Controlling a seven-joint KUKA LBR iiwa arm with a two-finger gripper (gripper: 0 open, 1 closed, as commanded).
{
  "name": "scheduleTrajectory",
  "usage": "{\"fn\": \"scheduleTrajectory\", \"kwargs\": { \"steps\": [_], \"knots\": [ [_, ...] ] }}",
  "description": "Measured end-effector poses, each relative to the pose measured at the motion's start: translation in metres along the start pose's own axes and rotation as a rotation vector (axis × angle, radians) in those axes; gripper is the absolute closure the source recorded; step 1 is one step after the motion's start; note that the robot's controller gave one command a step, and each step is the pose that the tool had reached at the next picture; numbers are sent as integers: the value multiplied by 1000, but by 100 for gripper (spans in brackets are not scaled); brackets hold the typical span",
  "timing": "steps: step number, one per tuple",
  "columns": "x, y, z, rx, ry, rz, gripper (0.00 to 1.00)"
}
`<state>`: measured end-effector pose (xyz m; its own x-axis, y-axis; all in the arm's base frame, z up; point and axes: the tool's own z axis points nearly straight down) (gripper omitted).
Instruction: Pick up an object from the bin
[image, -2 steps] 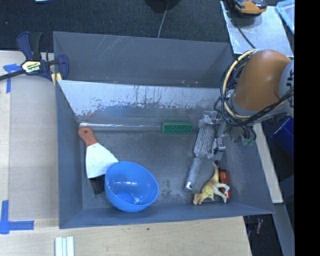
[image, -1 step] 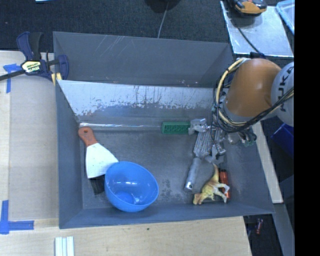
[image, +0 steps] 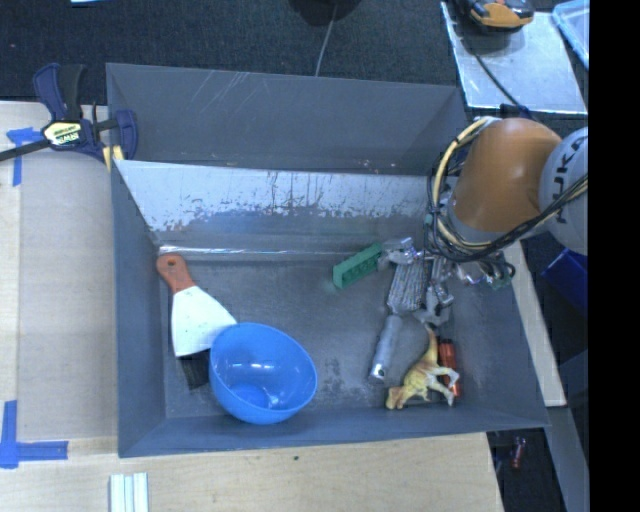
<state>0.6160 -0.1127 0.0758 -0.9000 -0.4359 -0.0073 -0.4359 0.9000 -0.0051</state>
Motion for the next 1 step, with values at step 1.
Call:
{"fn": "scheduleTrajectory", "kwargs": {
  "steps": [1],
  "knots": [
    [0,-21,5,4,-8,-222,0]
  ]
}}
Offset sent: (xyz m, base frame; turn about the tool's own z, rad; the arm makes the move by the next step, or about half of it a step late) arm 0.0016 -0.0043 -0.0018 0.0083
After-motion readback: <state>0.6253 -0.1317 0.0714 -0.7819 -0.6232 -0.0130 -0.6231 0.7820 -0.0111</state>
